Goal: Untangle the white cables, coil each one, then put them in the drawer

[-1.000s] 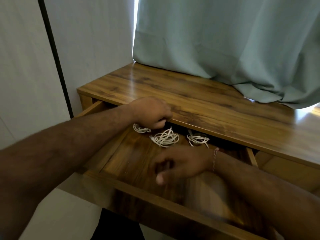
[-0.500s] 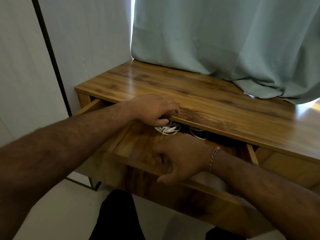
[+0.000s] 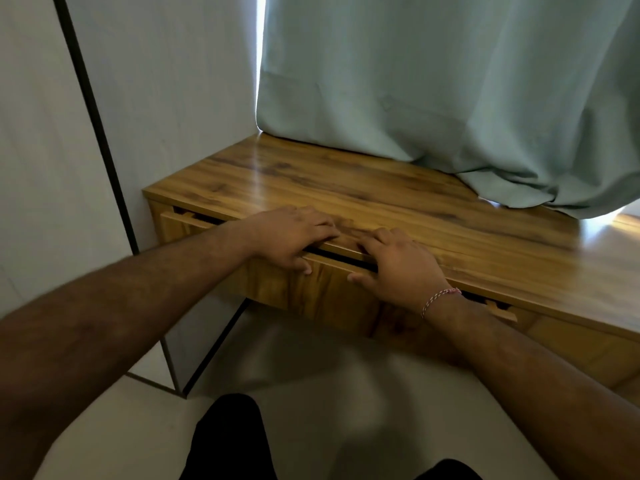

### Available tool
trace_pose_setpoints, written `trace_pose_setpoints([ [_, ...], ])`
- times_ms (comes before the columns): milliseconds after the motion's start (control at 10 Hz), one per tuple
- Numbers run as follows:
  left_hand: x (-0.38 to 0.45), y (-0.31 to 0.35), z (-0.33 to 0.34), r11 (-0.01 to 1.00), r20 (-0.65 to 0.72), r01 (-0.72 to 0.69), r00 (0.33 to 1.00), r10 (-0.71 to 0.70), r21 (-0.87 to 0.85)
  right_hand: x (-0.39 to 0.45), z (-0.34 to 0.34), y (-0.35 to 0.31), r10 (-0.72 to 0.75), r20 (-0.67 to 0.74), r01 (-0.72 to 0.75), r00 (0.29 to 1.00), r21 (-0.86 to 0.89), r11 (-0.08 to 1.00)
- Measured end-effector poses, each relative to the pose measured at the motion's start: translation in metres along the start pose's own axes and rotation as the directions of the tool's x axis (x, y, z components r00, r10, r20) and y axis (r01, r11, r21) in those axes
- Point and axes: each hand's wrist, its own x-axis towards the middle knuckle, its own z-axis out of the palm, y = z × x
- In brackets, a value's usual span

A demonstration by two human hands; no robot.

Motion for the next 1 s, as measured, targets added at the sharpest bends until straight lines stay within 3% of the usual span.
trace_pose_setpoints([
  [100,0.001,0.000,0.009,0.999,-0.087,0.001,0.996,0.001,0.034,0.000,0.005,-0.002,-0.018,-0.045,0.014,0.999,-0.083,0.996],
  [300,0.007,0.001,0.012,0.998,-0.206,0.010,0.979,0.004,0.067,0.009,0.014,-0.005,-0.002,-0.135,-0.009,0.991,-0.086,0.996],
  [700,0.004,0.001,0.026,0.987,-0.261,0.062,0.965,-0.021,0.149,0.008,0.028,-0.003,0.016,-0.221,-0.038,0.975,-0.095,0.995],
  [800,0.012,-0.005,0.017,0.999,-0.243,0.041,0.970,-0.033,0.029,0.017,0.022,0.004,0.020,-0.178,-0.023,0.984,-0.017,1.000],
  [900,0.025,-0.010,-0.003,0.986,-0.259,0.008,0.964,-0.052,-0.168,0.031,0.008,0.018,0.073,-0.129,-0.050,0.989,0.173,0.984],
  [1000,0.049,-0.017,-0.015,0.982,-0.436,0.022,0.894,-0.103,-0.187,0.050,0.000,0.032,0.191,-0.243,-0.128,0.951,0.253,0.959],
])
